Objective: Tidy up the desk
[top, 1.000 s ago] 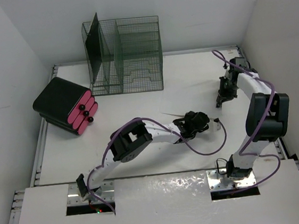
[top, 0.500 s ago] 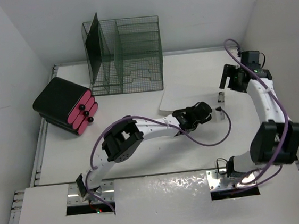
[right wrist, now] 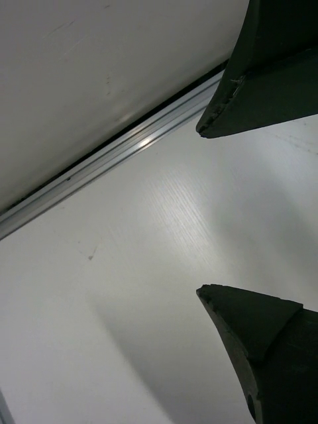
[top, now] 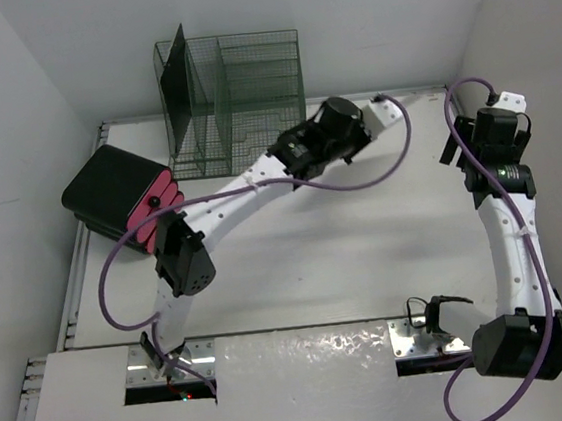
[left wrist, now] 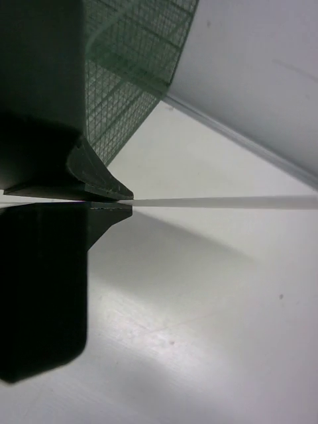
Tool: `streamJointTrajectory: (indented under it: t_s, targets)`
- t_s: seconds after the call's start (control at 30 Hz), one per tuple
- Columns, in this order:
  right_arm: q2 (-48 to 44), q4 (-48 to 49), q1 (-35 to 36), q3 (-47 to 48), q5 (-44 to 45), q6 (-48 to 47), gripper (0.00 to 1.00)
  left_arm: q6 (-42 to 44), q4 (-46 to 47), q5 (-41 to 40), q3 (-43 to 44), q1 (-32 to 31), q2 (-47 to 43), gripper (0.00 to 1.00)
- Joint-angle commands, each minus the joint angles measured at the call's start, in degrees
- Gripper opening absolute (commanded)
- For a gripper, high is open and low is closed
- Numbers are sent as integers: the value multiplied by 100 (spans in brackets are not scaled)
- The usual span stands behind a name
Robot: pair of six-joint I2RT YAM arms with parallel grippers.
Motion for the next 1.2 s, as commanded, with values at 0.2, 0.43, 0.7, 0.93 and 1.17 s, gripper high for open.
streamJointTrajectory:
  t_s: [0.2,0.43,0.7,0.93,1.17]
  targets:
    - [-192,479,-16,-377,232,16,88,-1171,-167,1377,1182,895,-696,0]
    - [-166,672,-16,-649,47,43,87,-1575,-449,1527,2554,1730,-1065,0]
    - [27,821,-25,-790,-496,315,85,-1305,-379,1369,2407,2372,-1724,0]
    - [54,927,-16,-737,-998,342,83,-549,-186,449,2003,2390,-2058,0]
    - [45,1050,-7,-895,-1226,394,82,-179,78,51,1677,2504,-2260,0]
